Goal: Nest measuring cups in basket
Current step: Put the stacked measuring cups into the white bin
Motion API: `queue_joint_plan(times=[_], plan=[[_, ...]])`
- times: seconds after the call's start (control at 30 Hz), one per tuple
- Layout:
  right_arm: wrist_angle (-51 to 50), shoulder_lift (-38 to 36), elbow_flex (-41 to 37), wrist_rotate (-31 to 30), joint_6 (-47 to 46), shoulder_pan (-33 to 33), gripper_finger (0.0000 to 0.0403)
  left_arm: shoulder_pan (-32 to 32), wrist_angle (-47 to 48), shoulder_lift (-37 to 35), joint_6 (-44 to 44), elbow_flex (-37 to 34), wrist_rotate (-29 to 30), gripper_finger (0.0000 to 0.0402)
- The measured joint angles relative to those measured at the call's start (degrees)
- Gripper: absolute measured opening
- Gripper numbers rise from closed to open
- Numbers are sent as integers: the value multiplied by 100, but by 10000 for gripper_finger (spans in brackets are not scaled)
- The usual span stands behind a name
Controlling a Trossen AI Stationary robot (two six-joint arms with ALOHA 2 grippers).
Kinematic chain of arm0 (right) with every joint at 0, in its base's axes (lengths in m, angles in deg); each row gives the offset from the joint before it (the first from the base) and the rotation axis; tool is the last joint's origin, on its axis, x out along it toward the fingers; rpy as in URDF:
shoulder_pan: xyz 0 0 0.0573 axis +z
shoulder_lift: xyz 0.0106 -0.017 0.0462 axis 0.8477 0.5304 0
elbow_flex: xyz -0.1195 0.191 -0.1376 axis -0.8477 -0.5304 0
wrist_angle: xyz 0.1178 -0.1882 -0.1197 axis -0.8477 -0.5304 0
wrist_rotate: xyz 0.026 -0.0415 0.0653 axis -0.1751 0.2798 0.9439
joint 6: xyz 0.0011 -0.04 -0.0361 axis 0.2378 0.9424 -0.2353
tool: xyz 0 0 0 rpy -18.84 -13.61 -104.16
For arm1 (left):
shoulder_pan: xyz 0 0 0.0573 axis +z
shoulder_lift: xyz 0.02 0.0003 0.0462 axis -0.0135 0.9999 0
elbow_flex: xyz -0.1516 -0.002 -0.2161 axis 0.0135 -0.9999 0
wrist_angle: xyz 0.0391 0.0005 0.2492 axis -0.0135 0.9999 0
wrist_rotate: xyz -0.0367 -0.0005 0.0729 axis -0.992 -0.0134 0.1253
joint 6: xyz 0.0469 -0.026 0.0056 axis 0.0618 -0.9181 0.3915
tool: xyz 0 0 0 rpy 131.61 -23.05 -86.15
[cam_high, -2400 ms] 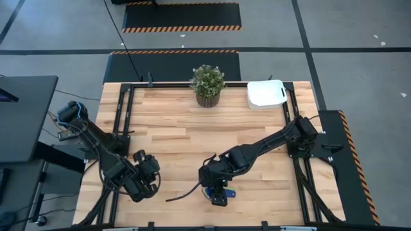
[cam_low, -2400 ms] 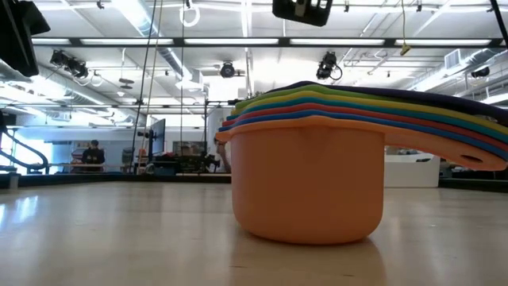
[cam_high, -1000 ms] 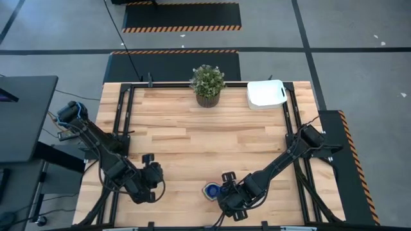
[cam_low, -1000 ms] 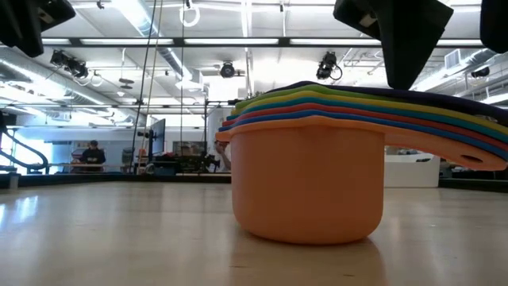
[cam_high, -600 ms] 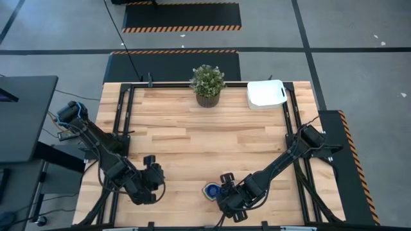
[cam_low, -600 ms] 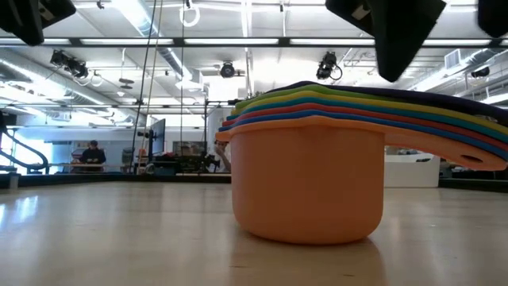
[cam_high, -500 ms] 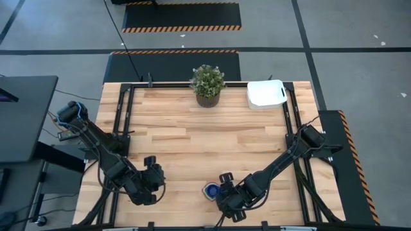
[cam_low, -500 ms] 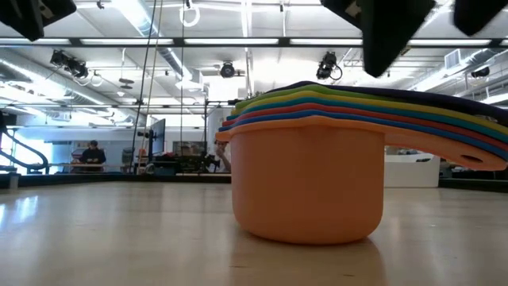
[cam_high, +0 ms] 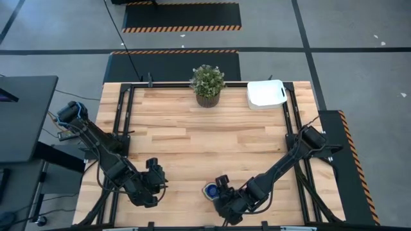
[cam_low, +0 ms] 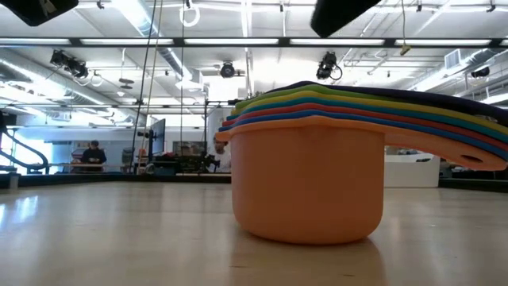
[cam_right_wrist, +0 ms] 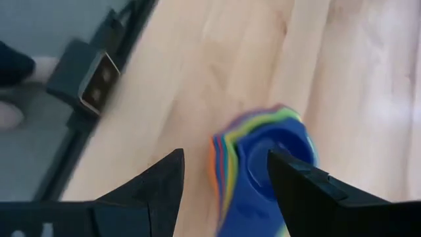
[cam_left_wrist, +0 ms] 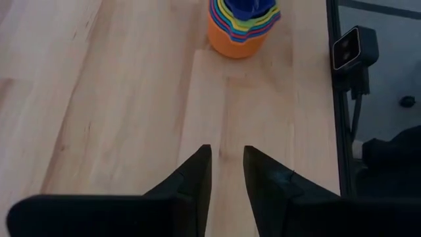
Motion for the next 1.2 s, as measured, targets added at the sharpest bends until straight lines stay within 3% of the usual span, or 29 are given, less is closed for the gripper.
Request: queue_joint_plan(times=[0.5, 0.73, 0.87, 1.0, 1.2], plan=[[408, 18, -241, -185, -253, 97, 224, 0, -173, 0, -2, 0, 0, 96], [499, 18, -241, 370, -407, 30, 224, 0, -258, 0, 0, 0, 0, 96], [654, 18, -239, 697, -997, -36, 224, 0, -256, 0, 1, 0, 0, 96], [813, 16, -239, 666, -1451, -116, 224, 0, -254, 0, 1, 0, 0, 96], [812, 16, -239, 643, -1245, -295, 224, 0, -252, 0, 0, 0, 0, 96]])
